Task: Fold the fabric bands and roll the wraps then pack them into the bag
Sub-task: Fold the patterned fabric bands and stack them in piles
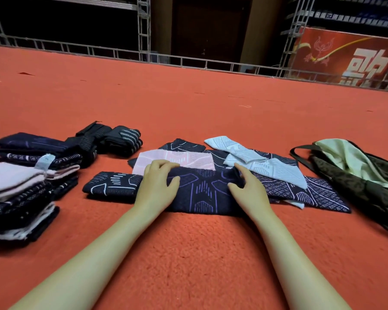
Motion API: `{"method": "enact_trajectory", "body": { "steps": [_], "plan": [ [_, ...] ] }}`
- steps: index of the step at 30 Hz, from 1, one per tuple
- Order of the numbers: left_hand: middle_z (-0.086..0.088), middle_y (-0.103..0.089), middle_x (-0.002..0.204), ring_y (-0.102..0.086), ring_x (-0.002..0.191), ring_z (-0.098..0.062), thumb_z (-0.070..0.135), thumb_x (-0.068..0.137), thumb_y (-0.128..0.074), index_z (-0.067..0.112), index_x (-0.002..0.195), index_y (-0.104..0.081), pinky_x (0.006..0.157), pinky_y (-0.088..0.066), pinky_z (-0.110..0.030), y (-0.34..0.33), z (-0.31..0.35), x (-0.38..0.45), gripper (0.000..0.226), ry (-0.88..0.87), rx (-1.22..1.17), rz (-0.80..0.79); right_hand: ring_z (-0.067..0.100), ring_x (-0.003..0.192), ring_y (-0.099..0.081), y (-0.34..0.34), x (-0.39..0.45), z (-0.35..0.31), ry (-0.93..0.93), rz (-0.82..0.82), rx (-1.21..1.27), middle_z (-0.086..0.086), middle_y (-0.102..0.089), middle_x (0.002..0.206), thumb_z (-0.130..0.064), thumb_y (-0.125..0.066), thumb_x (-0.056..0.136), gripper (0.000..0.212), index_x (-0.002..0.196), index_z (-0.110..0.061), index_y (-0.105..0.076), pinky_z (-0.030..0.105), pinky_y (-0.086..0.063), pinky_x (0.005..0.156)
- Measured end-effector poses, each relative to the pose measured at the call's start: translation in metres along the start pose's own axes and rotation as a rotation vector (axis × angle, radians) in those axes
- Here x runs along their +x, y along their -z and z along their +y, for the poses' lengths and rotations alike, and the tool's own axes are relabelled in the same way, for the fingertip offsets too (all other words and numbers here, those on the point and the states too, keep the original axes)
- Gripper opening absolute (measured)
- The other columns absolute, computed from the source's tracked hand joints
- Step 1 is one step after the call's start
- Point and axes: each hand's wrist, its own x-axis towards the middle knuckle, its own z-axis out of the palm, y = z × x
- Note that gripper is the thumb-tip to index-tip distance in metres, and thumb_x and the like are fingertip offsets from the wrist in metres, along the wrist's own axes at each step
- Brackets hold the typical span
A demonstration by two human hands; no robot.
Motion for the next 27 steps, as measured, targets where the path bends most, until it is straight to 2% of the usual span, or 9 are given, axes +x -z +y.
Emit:
{"method": "enact_trajectory", "body": {
  "steps": [3,6,9,12,15,17,19,22,27],
  "plan": [
    [-0.001,-0.052,0.126,-0.042,0.121,-0.019,0.036,0.086,-0.047,0.020,0.122,-0.061,0.104,-0.033,-0.031,-0.010,0.007,-0.006,0.042,-0.171,0.046,-0.073,0.022,0.128,-0.047,0.001,0.000,-0.001,-0.055,-0.045,-0.060,0.003,-0.050,0.140,-0.017,-0.055,0.084,0.062,0.143,-0.022,-0.038,0.033,-0.036,0.102],
    [0.001,-0.047,0.137,-0.039,0.129,-0.019,0.054,0.081,-0.024,0.026,0.134,-0.051,0.109,-0.027,-0.035,-0.025,0.011,-0.012,0.065,-0.335,0.240,-0.279,0.022,0.126,-0.048,-0.001,-0.001,-0.003,-0.074,0.007,-0.017,0.005,-0.052,0.138,-0.013,-0.053,0.083,0.062,0.143,-0.019,-0.038,0.032,-0.037,0.102],
    [0.008,-0.041,0.143,-0.032,0.133,-0.013,0.047,0.093,-0.036,0.031,0.139,-0.044,0.111,-0.018,-0.031,-0.028,0.005,-0.009,0.049,-0.316,0.288,-0.347,0.017,0.101,-0.060,-0.002,-0.005,-0.014,-0.049,0.145,0.208,0.000,-0.066,0.107,-0.012,-0.056,0.082,0.058,0.137,-0.023,-0.044,0.031,-0.043,0.089],
    [0.008,-0.056,0.128,-0.046,0.121,-0.014,0.035,0.091,-0.040,0.027,0.126,-0.057,0.106,-0.032,-0.032,-0.024,0.007,-0.006,0.040,-0.271,0.068,-0.271,-0.001,0.076,-0.058,-0.007,-0.013,-0.032,0.039,0.142,0.362,-0.010,-0.066,0.086,-0.021,-0.061,0.086,0.041,0.126,-0.027,-0.056,0.021,-0.045,0.079],
    [0.005,-0.065,0.116,-0.058,0.108,-0.014,0.021,0.095,-0.041,0.021,0.118,-0.061,0.096,-0.042,-0.031,-0.020,0.012,-0.001,0.031,-0.085,-0.221,-0.130,-0.007,0.090,-0.056,-0.020,-0.026,-0.042,0.137,-0.098,0.367,-0.015,-0.064,0.099,-0.042,-0.050,0.090,0.030,0.109,-0.027,-0.067,0.016,-0.043,0.083],
    [0.001,-0.067,0.112,-0.061,0.104,-0.015,0.017,0.097,-0.041,0.020,0.122,-0.058,0.092,-0.044,-0.031,-0.017,0.014,0.000,0.030,0.015,-0.283,-0.129,0.002,0.096,-0.056,-0.030,-0.027,-0.038,0.174,-0.179,0.202,-0.010,-0.062,0.101,-0.035,-0.050,0.092,0.026,0.103,-0.023,-0.070,0.024,-0.042,0.089],
    [0.003,-0.067,0.105,-0.060,0.098,-0.014,0.019,0.096,-0.044,0.023,0.128,-0.053,0.087,-0.044,-0.028,-0.015,0.015,-0.001,0.033,0.006,-0.248,-0.170,0.007,0.096,-0.053,-0.034,-0.025,-0.032,0.230,-0.143,0.021,-0.008,-0.057,0.102,-0.020,-0.057,0.089,0.021,0.107,-0.022,-0.070,0.024,-0.040,0.091],
    [0.009,-0.058,0.100,-0.055,0.094,-0.008,0.022,0.092,-0.052,0.027,0.136,-0.044,0.085,-0.041,-0.023,-0.015,0.017,-0.005,0.045,-0.052,-0.156,-0.235,0.010,0.106,-0.043,-0.031,-0.023,-0.029,0.228,-0.096,-0.114,-0.008,-0.051,0.107,-0.021,-0.061,0.085,0.027,0.111,-0.025,-0.066,0.020,-0.034,0.087],
    [0.008,-0.054,0.107,-0.049,0.098,-0.008,0.023,0.090,-0.056,0.028,0.144,-0.033,0.088,-0.038,-0.022,-0.014,0.017,-0.005,0.058,-0.066,-0.091,-0.266,0.015,0.111,-0.050,-0.027,-0.023,-0.030,0.072,-0.089,-0.038,-0.001,-0.047,0.120,-0.025,-0.063,0.085,0.047,0.130,-0.025,-0.051,0.023,-0.037,0.091]
  ]
}}
